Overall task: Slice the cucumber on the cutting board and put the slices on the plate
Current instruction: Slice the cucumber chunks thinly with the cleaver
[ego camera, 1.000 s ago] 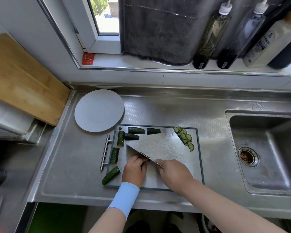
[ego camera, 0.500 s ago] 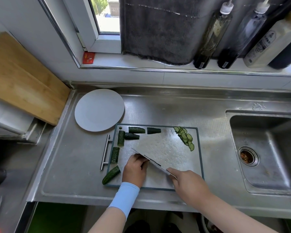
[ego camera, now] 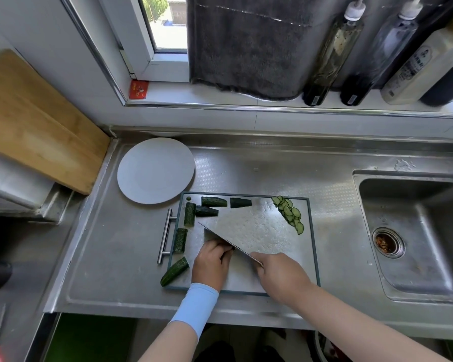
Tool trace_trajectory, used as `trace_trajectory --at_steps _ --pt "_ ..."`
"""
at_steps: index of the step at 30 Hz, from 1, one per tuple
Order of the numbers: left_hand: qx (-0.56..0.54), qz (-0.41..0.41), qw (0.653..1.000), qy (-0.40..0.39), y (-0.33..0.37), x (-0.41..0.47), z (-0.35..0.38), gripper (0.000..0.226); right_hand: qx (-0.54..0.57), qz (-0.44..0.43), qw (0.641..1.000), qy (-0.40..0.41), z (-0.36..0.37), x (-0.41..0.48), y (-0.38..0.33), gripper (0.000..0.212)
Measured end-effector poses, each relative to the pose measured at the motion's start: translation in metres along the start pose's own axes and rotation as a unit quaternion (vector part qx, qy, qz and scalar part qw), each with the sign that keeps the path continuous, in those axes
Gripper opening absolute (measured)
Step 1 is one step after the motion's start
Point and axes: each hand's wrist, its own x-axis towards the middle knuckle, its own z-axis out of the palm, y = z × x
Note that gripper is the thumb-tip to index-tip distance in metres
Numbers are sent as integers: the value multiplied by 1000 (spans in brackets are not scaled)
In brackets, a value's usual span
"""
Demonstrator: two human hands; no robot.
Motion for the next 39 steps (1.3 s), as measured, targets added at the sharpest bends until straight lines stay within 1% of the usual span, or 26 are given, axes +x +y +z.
trace_trajectory --at_steps 8,13,17,21,34,39 --pt "-6 1 1000 13 -1 -3 0 18 5 -8 1000 3 -1 9 -9 28" --pt "-4 -5 1000 16 1 -1 0 22 -32 -18 999 31 2 -6 -3 31" --pt "2 -5 1000 15 3 0 -2 24 -39 -19 998 39 1 -21 5 31" --pt "-1 -5 1000 7 2 -1 -3 22 -47 -15 998 33 -1 -30 13 29" --pt "-8 -5 1000 5 0 0 -1 18 -16 3 1000 13 -5 -22 9 34" --pt "-7 0 1000 3 -3 -2 1 20 -8 -1 1000 7 2 1 -3 27"
